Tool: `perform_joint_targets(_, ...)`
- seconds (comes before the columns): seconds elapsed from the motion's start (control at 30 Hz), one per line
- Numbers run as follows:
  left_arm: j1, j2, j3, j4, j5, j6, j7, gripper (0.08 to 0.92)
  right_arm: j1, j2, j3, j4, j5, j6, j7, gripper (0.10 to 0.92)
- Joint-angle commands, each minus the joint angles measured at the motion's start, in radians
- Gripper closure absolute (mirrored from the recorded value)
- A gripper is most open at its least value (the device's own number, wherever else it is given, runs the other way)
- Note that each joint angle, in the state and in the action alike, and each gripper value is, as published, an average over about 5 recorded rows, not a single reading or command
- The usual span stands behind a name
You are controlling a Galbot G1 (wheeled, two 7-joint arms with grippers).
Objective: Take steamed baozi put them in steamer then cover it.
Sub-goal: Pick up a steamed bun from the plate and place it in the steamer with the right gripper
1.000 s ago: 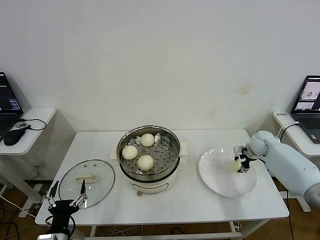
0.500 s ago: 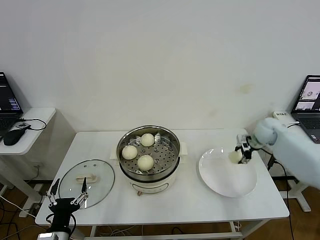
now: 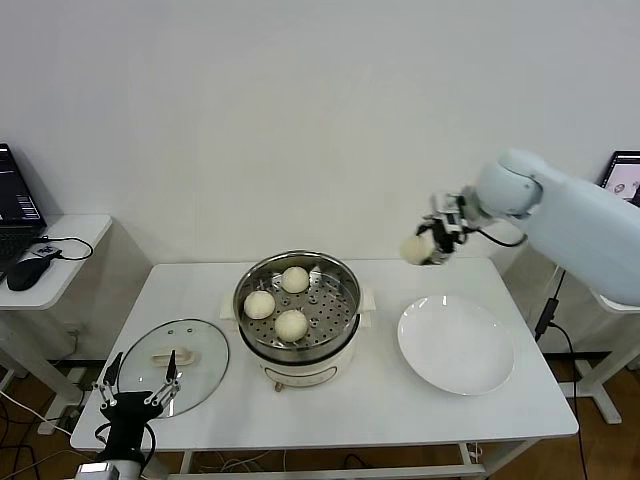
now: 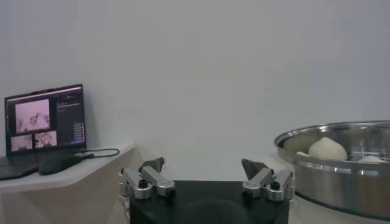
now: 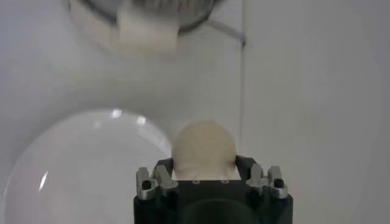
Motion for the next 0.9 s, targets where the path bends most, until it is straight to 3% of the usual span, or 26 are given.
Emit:
perform_joint_targets(0.03,0.007,-0.006,-0.007,-0.007,0.001,-0.003,0.000,0.177,0.100,0.218,-0.139,0.089,0.265,-0.178,0.143,0.370)
perform_joint_targets(0.4,0.011,-0.020,-0.014,-0.023,0.001,-0.003,-0.001,0.177,-0.103,0.376,-0.124,-0.066,0.167,-0.188,0.203,0.372)
perform_joint_targets(0.9,0.013,-0.022,-0.020,-0.016,-0.001,-0.007,-0.001,0.177,-0.176,0.397,-0.099,-0.194,0.006,-0.143,0.183,0.372)
